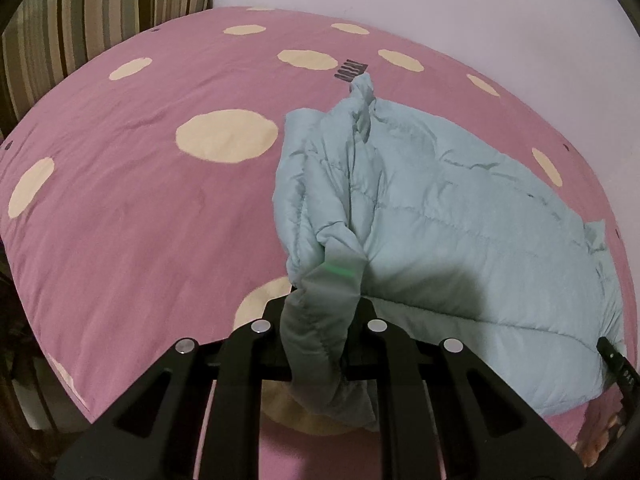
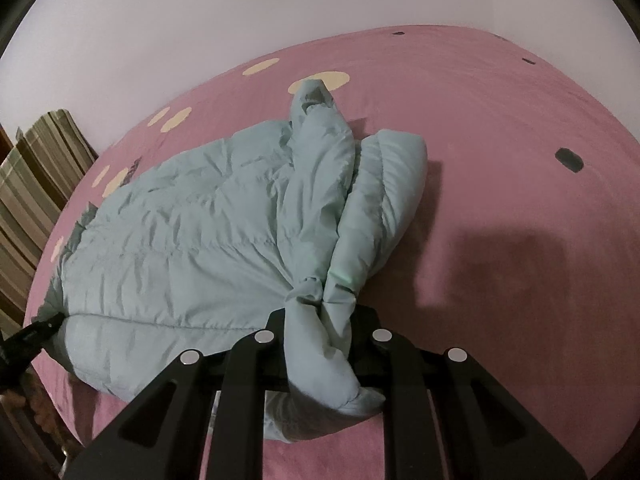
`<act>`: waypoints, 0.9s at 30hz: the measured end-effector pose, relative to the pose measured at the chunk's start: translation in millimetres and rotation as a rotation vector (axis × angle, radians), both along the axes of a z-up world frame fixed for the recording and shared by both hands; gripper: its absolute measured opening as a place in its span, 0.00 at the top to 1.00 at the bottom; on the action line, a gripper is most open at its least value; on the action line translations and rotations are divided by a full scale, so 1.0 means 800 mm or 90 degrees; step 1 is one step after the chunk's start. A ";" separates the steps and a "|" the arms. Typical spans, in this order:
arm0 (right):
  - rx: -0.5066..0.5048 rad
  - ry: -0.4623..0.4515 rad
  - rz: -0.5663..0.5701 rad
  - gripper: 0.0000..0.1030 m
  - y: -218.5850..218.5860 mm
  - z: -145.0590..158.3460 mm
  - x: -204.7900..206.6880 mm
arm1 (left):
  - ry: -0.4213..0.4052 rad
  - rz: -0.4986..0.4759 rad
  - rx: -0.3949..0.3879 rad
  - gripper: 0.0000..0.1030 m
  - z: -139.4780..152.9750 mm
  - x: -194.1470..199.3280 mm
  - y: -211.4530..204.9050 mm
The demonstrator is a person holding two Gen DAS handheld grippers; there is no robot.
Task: Fold large clothes
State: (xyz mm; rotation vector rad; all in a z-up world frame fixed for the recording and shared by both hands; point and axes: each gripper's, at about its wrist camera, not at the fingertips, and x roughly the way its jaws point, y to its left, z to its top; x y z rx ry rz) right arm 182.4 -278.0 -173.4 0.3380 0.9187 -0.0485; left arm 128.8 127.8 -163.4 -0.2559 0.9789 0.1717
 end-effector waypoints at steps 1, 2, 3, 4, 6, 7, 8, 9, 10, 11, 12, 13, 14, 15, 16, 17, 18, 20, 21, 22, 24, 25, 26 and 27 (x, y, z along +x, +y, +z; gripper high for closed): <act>0.002 0.002 -0.002 0.85 0.000 -0.001 0.001 | 0.001 0.000 -0.001 0.86 -0.002 -0.001 0.000; 0.001 0.003 -0.003 0.84 0.000 -0.001 0.001 | 0.001 -0.001 0.000 0.86 -0.002 -0.001 0.000; 0.002 0.004 -0.006 0.84 0.000 -0.001 0.001 | 0.000 -0.001 0.004 0.85 -0.002 0.000 -0.001; 0.002 0.006 -0.007 0.83 0.001 0.000 -0.001 | -0.002 0.000 0.008 0.84 -0.001 0.000 -0.002; -0.002 0.009 -0.011 0.76 -0.001 0.001 -0.002 | 0.000 -0.006 0.023 0.80 0.001 -0.001 -0.004; -0.005 0.012 -0.015 0.73 -0.001 0.003 -0.003 | 0.002 -0.007 0.033 0.77 0.003 -0.003 -0.005; -0.006 0.014 -0.016 0.72 -0.002 0.003 -0.003 | 0.001 -0.008 0.036 0.73 0.004 -0.005 -0.004; -0.007 0.013 -0.016 0.71 -0.003 0.005 -0.005 | 0.002 -0.010 0.038 0.66 0.006 -0.008 -0.003; -0.008 0.013 -0.017 0.70 -0.004 0.006 -0.011 | 0.000 -0.009 0.039 0.60 0.008 -0.013 0.000; -0.010 0.013 -0.018 0.69 -0.005 0.008 -0.013 | -0.003 -0.005 0.040 0.57 0.010 -0.016 0.002; -0.011 0.012 -0.020 0.69 -0.005 0.010 -0.016 | -0.008 -0.001 0.042 0.51 0.014 -0.020 0.006; -0.014 0.010 -0.022 0.69 -0.006 0.014 -0.019 | -0.012 0.001 0.045 0.47 0.018 -0.023 0.009; -0.019 0.008 -0.022 0.69 -0.007 0.016 -0.022 | -0.015 0.003 0.049 0.45 0.022 -0.026 0.012; -0.024 0.008 -0.022 0.68 -0.010 0.017 -0.026 | -0.016 0.004 0.053 0.41 0.025 -0.028 0.014; -0.032 0.007 -0.023 0.68 -0.010 0.020 -0.029 | -0.018 0.005 0.056 0.37 0.030 -0.031 0.016; -0.041 0.005 -0.025 0.68 -0.010 0.023 -0.033 | -0.020 0.005 0.058 0.35 0.033 -0.034 0.018; -0.049 0.004 -0.027 0.68 -0.011 0.025 -0.035 | -0.022 0.003 0.060 0.33 0.038 -0.037 0.021; -0.067 -0.001 -0.036 0.65 -0.014 0.032 -0.042 | -0.026 0.007 0.071 0.31 0.046 -0.043 0.024; -0.072 -0.004 -0.043 0.62 -0.016 0.036 -0.046 | -0.027 0.008 0.076 0.26 0.049 -0.045 0.026; -0.076 -0.007 -0.048 0.62 -0.020 0.038 -0.049 | -0.029 0.010 0.080 0.24 0.053 -0.047 0.027; -0.088 -0.014 -0.055 0.62 -0.022 0.047 -0.054 | -0.033 0.009 0.090 0.24 0.060 -0.052 0.029; -0.100 -0.022 -0.058 0.62 -0.022 0.054 -0.058 | -0.036 0.008 0.095 0.24 0.064 -0.053 0.030; -0.108 -0.029 -0.060 0.62 -0.020 0.059 -0.059 | -0.038 0.008 0.099 0.24 0.067 -0.054 0.031; -0.115 -0.038 -0.058 0.62 -0.018 0.067 -0.061 | -0.041 0.006 0.107 0.24 0.072 -0.055 0.031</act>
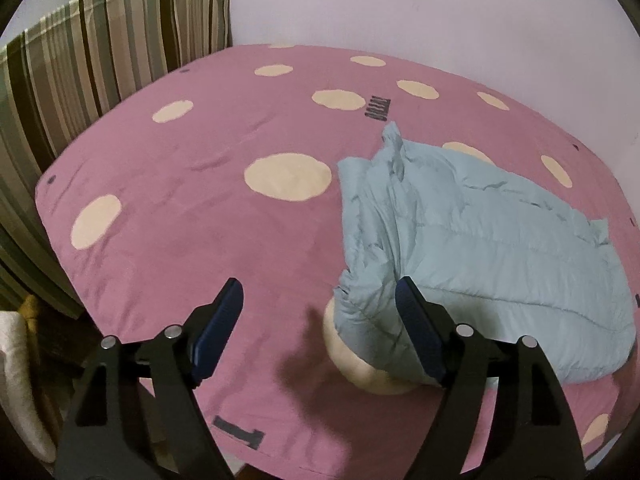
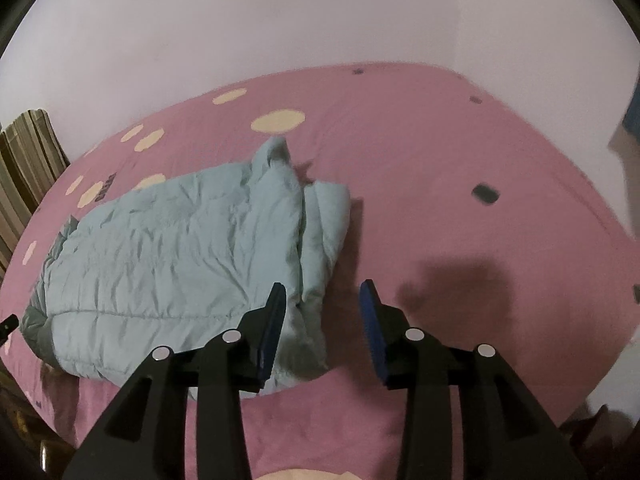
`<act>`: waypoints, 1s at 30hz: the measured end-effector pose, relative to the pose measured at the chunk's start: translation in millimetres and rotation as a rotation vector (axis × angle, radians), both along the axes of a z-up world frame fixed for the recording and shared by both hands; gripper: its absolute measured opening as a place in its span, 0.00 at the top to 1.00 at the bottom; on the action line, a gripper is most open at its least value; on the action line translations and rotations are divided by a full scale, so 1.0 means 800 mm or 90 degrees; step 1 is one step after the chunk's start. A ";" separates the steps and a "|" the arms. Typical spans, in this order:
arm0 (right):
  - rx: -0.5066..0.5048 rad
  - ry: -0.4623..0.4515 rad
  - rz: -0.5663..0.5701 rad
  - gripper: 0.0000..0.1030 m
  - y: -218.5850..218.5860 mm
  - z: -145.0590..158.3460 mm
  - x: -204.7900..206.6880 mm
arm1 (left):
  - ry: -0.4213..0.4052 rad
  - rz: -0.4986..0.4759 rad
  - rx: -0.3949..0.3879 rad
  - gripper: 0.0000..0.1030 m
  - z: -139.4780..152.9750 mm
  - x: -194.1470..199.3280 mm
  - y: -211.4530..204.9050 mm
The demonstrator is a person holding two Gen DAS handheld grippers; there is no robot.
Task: Fold large clothes
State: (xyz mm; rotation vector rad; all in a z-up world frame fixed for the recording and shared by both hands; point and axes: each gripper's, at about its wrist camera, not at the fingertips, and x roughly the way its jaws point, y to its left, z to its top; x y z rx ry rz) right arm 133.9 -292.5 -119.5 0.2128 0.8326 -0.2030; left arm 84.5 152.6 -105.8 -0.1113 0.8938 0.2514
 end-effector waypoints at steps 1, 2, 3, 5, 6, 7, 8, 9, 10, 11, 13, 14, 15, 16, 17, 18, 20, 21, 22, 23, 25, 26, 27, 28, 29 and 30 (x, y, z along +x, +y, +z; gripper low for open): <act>-0.001 -0.006 0.004 0.62 0.001 0.005 -0.001 | -0.003 -0.002 0.005 0.24 0.003 0.000 -0.001; -0.002 -0.014 0.008 0.62 0.004 0.012 -0.002 | -0.008 -0.004 0.011 0.24 0.009 0.000 -0.001; -0.002 -0.020 0.014 0.62 0.009 0.018 0.000 | -0.009 -0.007 0.016 0.24 0.012 0.001 -0.001; 0.002 -0.021 0.033 0.64 0.020 0.024 0.006 | -0.010 -0.020 0.015 0.24 0.019 0.007 -0.003; 0.005 -0.018 0.047 0.66 0.029 0.025 0.011 | -0.011 -0.023 0.017 0.23 0.022 0.010 -0.005; 0.006 -0.015 0.060 0.69 0.037 0.025 0.015 | -0.012 -0.025 0.018 0.23 0.024 0.012 -0.006; 0.004 -0.011 0.075 0.69 0.046 0.024 0.020 | -0.013 -0.032 0.019 0.23 0.027 0.016 -0.008; 0.002 -0.008 0.090 0.69 0.057 0.024 0.025 | -0.014 -0.034 0.020 0.23 0.028 0.019 -0.009; 0.000 -0.006 0.109 0.69 0.071 0.022 0.031 | -0.013 -0.034 0.021 0.23 0.028 0.021 -0.011; -0.003 -0.004 0.122 0.69 0.082 0.021 0.035 | -0.014 -0.034 0.020 0.23 0.028 0.023 -0.012; -0.009 0.000 0.151 0.69 0.107 0.017 0.047 | -0.013 -0.034 0.016 0.23 0.026 0.028 -0.014; -0.014 0.002 0.162 0.69 0.118 0.015 0.052 | -0.012 -0.034 0.015 0.23 0.025 0.029 -0.015; -0.014 0.006 0.175 0.69 0.130 0.012 0.060 | -0.009 -0.033 0.014 0.23 0.023 0.032 -0.016; -0.012 0.008 0.181 0.69 0.136 0.011 0.065 | -0.007 -0.033 0.012 0.23 0.022 0.035 -0.017; -0.012 0.010 0.188 0.69 0.146 0.010 0.071 | -0.006 -0.034 0.012 0.23 0.022 0.038 -0.018; -0.018 0.009 0.193 0.69 0.156 0.010 0.078 | -0.005 -0.034 0.015 0.23 0.021 0.040 -0.018; -0.019 0.011 0.202 0.69 0.171 0.010 0.088 | -0.004 -0.034 0.021 0.23 0.021 0.045 -0.018; -0.023 0.013 0.204 0.69 0.178 0.010 0.092 | -0.004 -0.032 0.024 0.23 0.022 0.047 -0.018; -0.024 0.014 0.207 0.69 0.182 0.009 0.096 | -0.005 -0.031 0.027 0.23 0.022 0.050 -0.017; -0.024 0.017 0.211 0.69 0.188 0.008 0.101 | -0.004 -0.030 0.029 0.23 0.021 0.051 -0.016; -0.022 0.022 0.216 0.69 0.198 0.004 0.107 | 0.001 -0.026 0.032 0.23 0.018 0.055 -0.013; -0.027 0.026 0.218 0.69 0.204 0.002 0.111 | 0.003 -0.024 0.031 0.23 0.017 0.057 -0.011; -0.029 0.031 0.220 0.69 0.209 -0.001 0.115 | 0.006 -0.021 0.029 0.23 0.015 0.059 -0.009; -0.028 0.036 0.220 0.69 0.213 -0.004 0.118 | 0.009 -0.020 0.028 0.23 0.014 0.061 -0.008; -0.027 0.043 0.220 0.69 0.217 -0.007 0.122 | 0.012 -0.018 0.029 0.23 0.011 0.063 -0.007; -0.028 0.048 0.219 0.69 0.220 -0.011 0.126 | 0.014 -0.018 0.029 0.23 0.010 0.065 -0.006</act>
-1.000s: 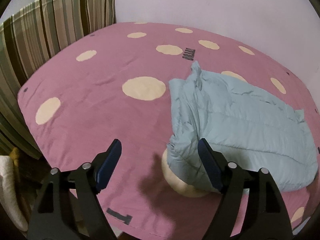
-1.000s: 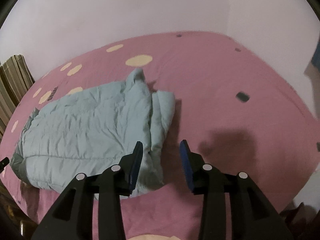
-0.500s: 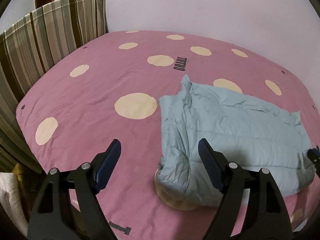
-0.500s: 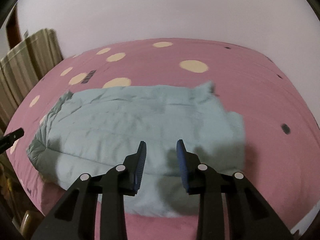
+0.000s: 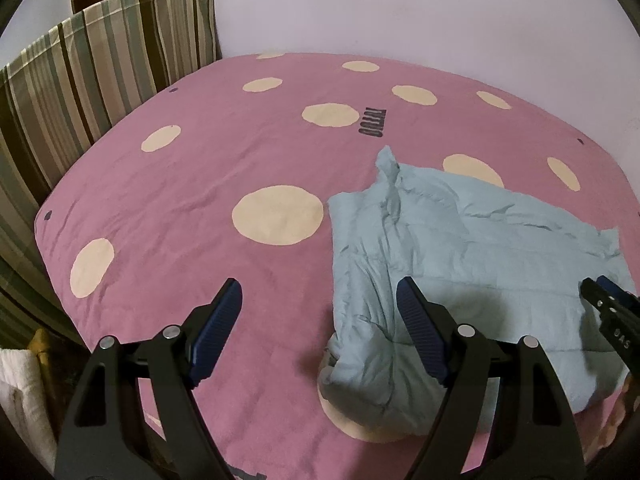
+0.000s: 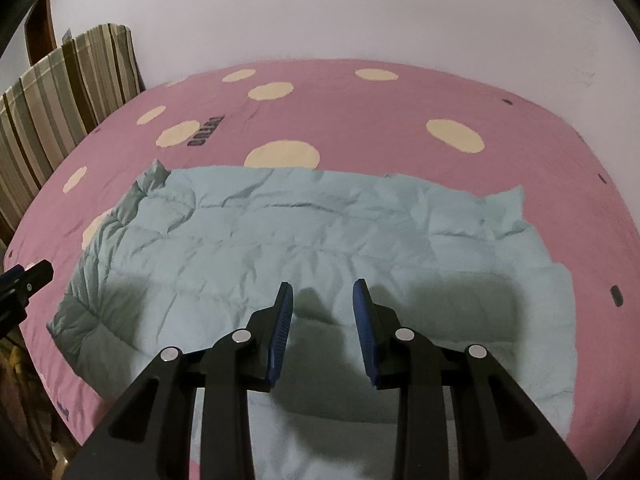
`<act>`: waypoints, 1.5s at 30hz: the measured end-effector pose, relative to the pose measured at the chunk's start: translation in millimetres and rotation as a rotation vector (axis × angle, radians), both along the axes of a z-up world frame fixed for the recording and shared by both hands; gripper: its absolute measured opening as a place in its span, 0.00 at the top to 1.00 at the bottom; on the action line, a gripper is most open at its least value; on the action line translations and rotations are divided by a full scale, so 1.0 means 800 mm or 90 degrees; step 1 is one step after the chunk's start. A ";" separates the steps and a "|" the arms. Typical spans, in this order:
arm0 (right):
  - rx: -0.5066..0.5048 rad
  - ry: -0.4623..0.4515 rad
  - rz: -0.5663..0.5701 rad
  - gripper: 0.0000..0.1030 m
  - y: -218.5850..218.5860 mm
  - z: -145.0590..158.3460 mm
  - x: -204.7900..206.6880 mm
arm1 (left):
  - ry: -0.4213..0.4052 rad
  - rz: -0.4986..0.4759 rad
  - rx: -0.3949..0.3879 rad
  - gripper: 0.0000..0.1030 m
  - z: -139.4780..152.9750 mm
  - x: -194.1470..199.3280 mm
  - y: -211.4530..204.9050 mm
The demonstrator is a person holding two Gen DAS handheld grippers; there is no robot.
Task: Fold large clothes
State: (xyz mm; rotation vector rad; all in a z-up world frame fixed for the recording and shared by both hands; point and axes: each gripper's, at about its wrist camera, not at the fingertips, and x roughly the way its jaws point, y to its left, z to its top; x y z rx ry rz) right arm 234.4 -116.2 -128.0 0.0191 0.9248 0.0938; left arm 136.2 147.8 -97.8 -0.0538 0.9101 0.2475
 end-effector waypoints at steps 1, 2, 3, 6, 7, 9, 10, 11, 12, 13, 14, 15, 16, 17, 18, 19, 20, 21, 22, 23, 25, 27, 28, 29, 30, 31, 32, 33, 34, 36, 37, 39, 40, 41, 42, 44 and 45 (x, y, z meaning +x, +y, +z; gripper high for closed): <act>-0.002 0.003 -0.001 0.69 0.001 -0.002 0.002 | 0.003 0.001 -0.001 0.23 -0.002 0.002 0.001; -0.005 0.009 -0.004 0.69 0.003 -0.007 0.005 | 0.004 0.001 -0.002 0.23 -0.003 0.003 0.001; -0.007 0.015 -0.009 0.69 0.004 -0.011 0.008 | 0.006 0.000 -0.003 0.23 -0.005 0.005 0.001; -0.015 0.028 -0.015 0.69 0.007 -0.021 0.012 | 0.012 -0.003 -0.001 0.23 -0.010 0.006 0.001; -0.017 0.033 -0.016 0.69 0.007 -0.024 0.013 | 0.015 -0.004 -0.001 0.23 -0.012 0.007 0.001; -0.016 0.043 -0.018 0.69 0.007 -0.031 0.015 | 0.019 -0.004 0.001 0.23 -0.017 0.008 0.001; -0.018 0.049 -0.020 0.69 0.007 -0.037 0.016 | 0.022 -0.004 0.001 0.23 -0.019 0.009 0.001; -0.020 0.053 -0.020 0.69 0.008 -0.041 0.016 | 0.024 -0.003 0.001 0.23 -0.021 0.010 0.000; -0.023 0.059 -0.021 0.69 0.008 -0.048 0.017 | 0.026 -0.003 0.001 0.23 -0.023 0.010 0.001; -0.025 0.062 -0.021 0.69 0.009 -0.054 0.018 | 0.028 -0.003 0.001 0.23 -0.024 0.011 0.001; -0.025 0.063 -0.021 0.69 0.009 -0.058 0.018 | 0.029 -0.003 0.001 0.23 -0.026 0.012 0.001; -0.026 0.063 -0.021 0.69 0.009 -0.060 0.018 | 0.030 -0.002 0.002 0.23 -0.026 0.013 0.000; -0.027 0.063 -0.021 0.69 0.009 -0.062 0.018 | 0.030 -0.003 0.001 0.23 -0.027 0.014 0.000; -0.028 0.063 -0.021 0.69 0.009 -0.063 0.018 | 0.031 -0.004 0.002 0.23 -0.027 0.016 -0.001; -0.029 0.062 -0.021 0.69 0.010 -0.062 0.018 | 0.031 -0.005 0.002 0.23 -0.027 0.017 -0.001; -0.030 0.062 -0.021 0.69 0.010 -0.063 0.018 | 0.031 -0.005 0.002 0.23 -0.028 0.018 -0.001; -0.030 0.062 -0.021 0.69 0.010 -0.063 0.018 | 0.032 -0.006 0.000 0.23 -0.028 0.020 -0.002; -0.029 0.062 -0.021 0.69 0.010 -0.063 0.018 | 0.032 -0.007 -0.004 0.23 -0.028 0.023 -0.002; -0.028 0.061 -0.021 0.69 0.010 -0.063 0.018 | 0.032 -0.009 -0.007 0.23 -0.027 0.024 -0.002; -0.027 0.060 -0.020 0.69 0.010 -0.063 0.018 | 0.030 -0.012 -0.011 0.23 -0.027 0.026 -0.003; -0.028 0.058 -0.020 0.69 0.010 -0.064 0.018 | 0.032 -0.024 -0.019 0.23 -0.026 0.034 -0.006; -0.027 0.057 -0.020 0.69 0.009 -0.064 0.018 | 0.040 -0.033 -0.033 0.23 -0.029 0.042 -0.010; -0.026 0.056 -0.019 0.69 0.009 -0.065 0.018 | 0.044 -0.034 -0.038 0.23 -0.031 0.047 -0.010; -0.026 0.057 -0.019 0.69 0.009 -0.065 0.018 | 0.049 -0.033 -0.041 0.23 -0.034 0.051 -0.010; -0.026 0.057 -0.020 0.69 0.009 -0.065 0.018 | 0.056 -0.032 -0.047 0.23 -0.038 0.057 -0.008; -0.025 0.057 -0.020 0.69 0.008 -0.065 0.018 | 0.063 -0.033 -0.058 0.23 -0.043 0.062 -0.007; -0.026 0.057 -0.020 0.69 0.009 -0.065 0.018 | 0.071 -0.031 -0.065 0.23 -0.049 0.066 -0.004; -0.026 0.057 -0.019 0.69 0.009 -0.065 0.018 | 0.076 -0.027 -0.067 0.23 -0.053 0.070 -0.004; -0.026 0.057 -0.021 0.69 0.009 -0.065 0.018 | 0.083 -0.024 -0.069 0.23 -0.058 0.073 -0.002; -0.027 0.056 -0.021 0.69 0.009 -0.065 0.018 | 0.095 -0.022 -0.076 0.23 -0.067 0.080 0.000; -0.027 0.055 -0.021 0.69 0.010 -0.065 0.017 | 0.098 -0.023 -0.079 0.23 -0.070 0.082 0.001; -0.027 0.055 -0.021 0.69 0.010 -0.065 0.017 | 0.105 -0.025 -0.089 0.23 -0.076 0.086 0.001; -0.026 0.056 -0.021 0.69 0.009 -0.065 0.017 | 0.108 -0.026 -0.097 0.23 -0.080 0.089 0.002; -0.028 0.055 -0.020 0.69 0.010 -0.065 0.017 | 0.112 -0.028 -0.104 0.22 -0.083 0.092 0.003; -0.030 0.053 -0.020 0.69 0.011 -0.065 0.017 | 0.115 -0.028 -0.108 0.22 -0.086 0.093 0.003; -0.031 0.052 -0.019 0.69 0.011 -0.065 0.017 | 0.116 -0.023 -0.116 0.19 -0.091 0.096 0.004; -0.032 0.052 -0.019 0.69 0.011 -0.065 0.017 | 0.117 -0.023 -0.123 0.18 -0.094 0.098 0.005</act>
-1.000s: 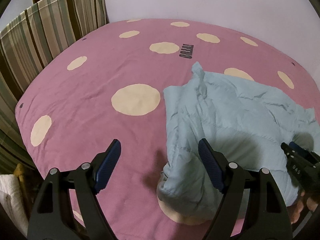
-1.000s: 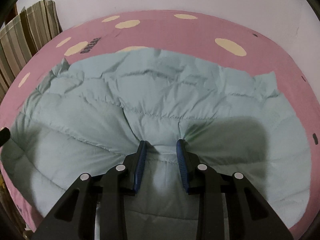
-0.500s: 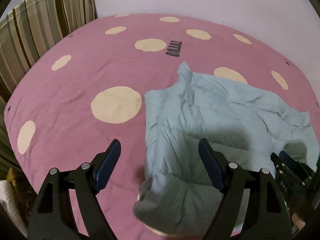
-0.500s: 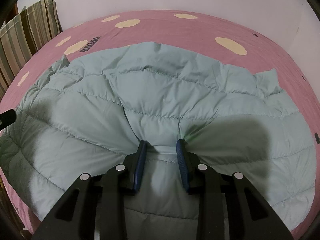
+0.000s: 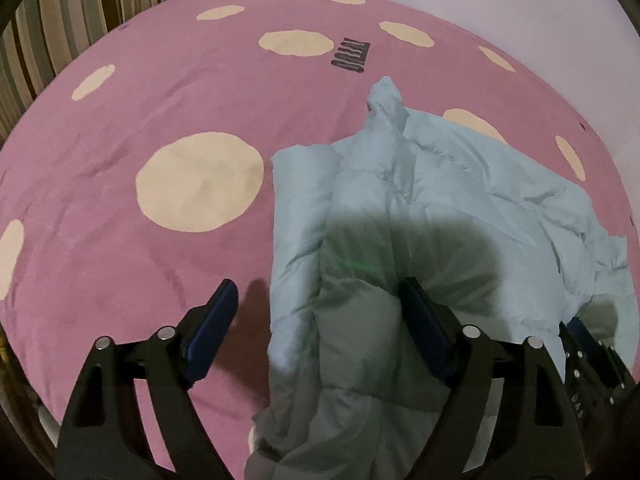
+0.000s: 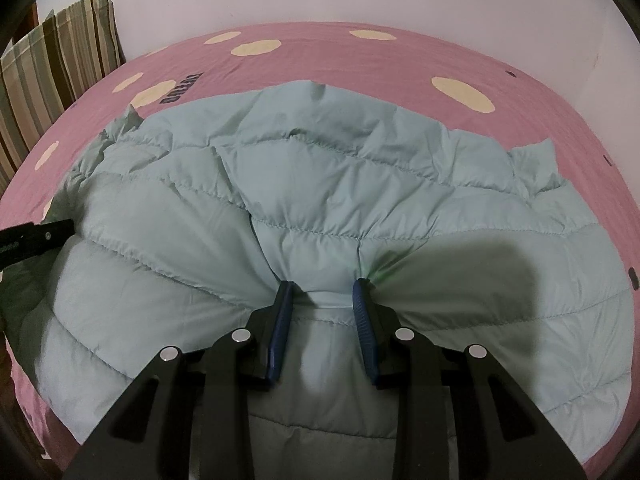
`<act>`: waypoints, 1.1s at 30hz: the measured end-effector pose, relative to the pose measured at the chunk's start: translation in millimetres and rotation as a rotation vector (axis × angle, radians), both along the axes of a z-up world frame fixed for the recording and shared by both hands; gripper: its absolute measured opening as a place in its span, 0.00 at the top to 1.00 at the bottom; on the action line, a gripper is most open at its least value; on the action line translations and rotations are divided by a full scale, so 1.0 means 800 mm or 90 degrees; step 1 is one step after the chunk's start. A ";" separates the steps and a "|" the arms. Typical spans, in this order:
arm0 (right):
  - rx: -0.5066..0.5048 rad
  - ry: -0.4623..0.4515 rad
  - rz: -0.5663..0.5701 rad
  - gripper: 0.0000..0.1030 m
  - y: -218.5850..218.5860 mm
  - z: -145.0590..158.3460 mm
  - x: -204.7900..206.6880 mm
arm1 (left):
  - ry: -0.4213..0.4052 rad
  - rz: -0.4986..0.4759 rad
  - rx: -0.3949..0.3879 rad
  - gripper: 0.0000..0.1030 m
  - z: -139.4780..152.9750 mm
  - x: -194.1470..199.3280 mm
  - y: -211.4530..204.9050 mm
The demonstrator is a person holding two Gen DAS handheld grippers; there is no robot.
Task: Fold large clothes
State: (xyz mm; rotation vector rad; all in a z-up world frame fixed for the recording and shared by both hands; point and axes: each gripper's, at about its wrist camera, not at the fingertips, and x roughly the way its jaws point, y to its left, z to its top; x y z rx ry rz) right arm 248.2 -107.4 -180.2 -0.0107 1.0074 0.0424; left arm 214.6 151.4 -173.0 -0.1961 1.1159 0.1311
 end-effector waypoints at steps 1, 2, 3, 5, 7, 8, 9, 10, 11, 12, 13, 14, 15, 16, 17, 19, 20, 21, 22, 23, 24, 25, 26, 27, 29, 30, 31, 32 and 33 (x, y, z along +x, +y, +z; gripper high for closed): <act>0.000 0.000 0.000 0.69 0.000 0.000 0.000 | 0.004 -0.003 -0.007 0.17 -0.003 0.002 0.000; 0.000 0.000 0.000 0.69 0.001 0.000 0.000 | 0.007 -0.004 -0.011 0.17 -0.007 0.005 -0.001; 0.000 0.000 0.000 0.69 0.001 0.000 -0.001 | 0.011 -0.007 -0.020 0.17 -0.012 0.008 -0.001; -0.001 -0.001 0.000 0.69 0.001 -0.001 0.000 | 0.016 -0.011 -0.032 0.17 -0.017 0.010 -0.002; -0.001 -0.002 0.000 0.69 0.001 0.000 -0.001 | 0.017 -0.015 -0.048 0.20 -0.024 0.012 -0.002; -0.002 -0.002 0.000 0.69 0.001 0.000 0.000 | 0.015 -0.018 -0.058 0.22 -0.028 0.013 -0.002; -0.002 -0.002 0.001 0.69 0.001 -0.001 -0.001 | 0.013 -0.023 -0.060 0.27 -0.029 0.013 -0.004; -0.003 -0.003 0.001 0.69 0.002 -0.001 -0.001 | 0.008 -0.030 -0.058 0.35 -0.029 0.013 -0.006; -0.003 -0.003 0.001 0.69 0.002 0.000 0.000 | 0.005 -0.039 -0.060 0.40 -0.028 0.014 -0.009; -0.004 -0.004 0.001 0.69 0.002 -0.001 0.000 | 0.003 -0.049 -0.060 0.48 -0.027 0.014 -0.013; -0.004 -0.004 0.001 0.69 0.002 -0.001 -0.001 | 0.003 -0.057 -0.062 0.58 -0.027 0.014 -0.016; -0.004 -0.004 0.001 0.69 0.002 -0.001 0.000 | 0.003 -0.064 -0.066 0.62 -0.027 0.015 -0.020; -0.005 -0.004 0.001 0.69 0.002 0.000 0.000 | 0.001 -0.069 -0.058 0.68 -0.025 0.015 -0.026; -0.004 -0.005 0.001 0.69 0.002 0.000 0.000 | -0.001 -0.071 -0.049 0.74 -0.023 0.014 -0.030; -0.003 -0.005 0.001 0.69 0.002 0.000 0.001 | -0.005 -0.073 -0.041 0.76 -0.022 0.015 -0.033; -0.004 -0.004 0.001 0.69 0.002 -0.001 0.000 | -0.010 -0.071 -0.027 0.84 -0.016 0.013 -0.040; -0.004 -0.004 0.001 0.69 0.002 -0.001 0.000 | -0.012 -0.069 -0.022 0.85 -0.012 0.013 -0.043; -0.003 -0.005 0.000 0.69 0.002 -0.001 0.000 | -0.018 -0.067 -0.014 0.87 -0.006 0.011 -0.045; -0.004 -0.005 0.001 0.69 0.002 -0.001 -0.001 | -0.023 -0.065 -0.007 0.89 -0.001 0.009 -0.048; -0.004 -0.005 0.001 0.69 0.002 -0.001 -0.001 | -0.029 -0.065 -0.001 0.89 0.004 0.007 -0.050; -0.003 -0.005 0.001 0.69 0.002 -0.001 0.000 | -0.040 -0.064 0.005 0.90 0.013 0.003 -0.052; -0.002 -0.005 0.000 0.69 0.002 0.000 0.000 | -0.053 -0.064 0.010 0.90 0.023 -0.001 -0.054; 0.000 -0.005 0.000 0.69 0.002 0.000 0.002 | -0.067 -0.066 0.013 0.90 0.035 -0.004 -0.057; 0.001 -0.005 0.000 0.69 0.002 0.000 0.001 | -0.078 -0.068 0.015 0.90 0.046 -0.010 -0.059; 0.003 -0.005 -0.002 0.69 0.002 0.000 0.004 | -0.099 -0.073 0.017 0.90 0.066 -0.017 -0.065; 0.004 -0.005 -0.003 0.69 0.003 0.000 0.003 | -0.112 -0.077 0.018 0.90 0.078 -0.021 -0.071; 0.004 -0.005 -0.003 0.69 0.003 -0.001 0.004 | -0.123 -0.082 0.019 0.91 0.089 -0.025 -0.077; 0.005 -0.004 -0.003 0.69 0.004 0.000 0.005 | -0.130 -0.086 0.021 0.91 0.097 -0.027 -0.081; 0.008 -0.005 -0.003 0.69 0.002 0.001 0.009 | -0.139 -0.092 0.026 0.91 0.106 -0.030 -0.089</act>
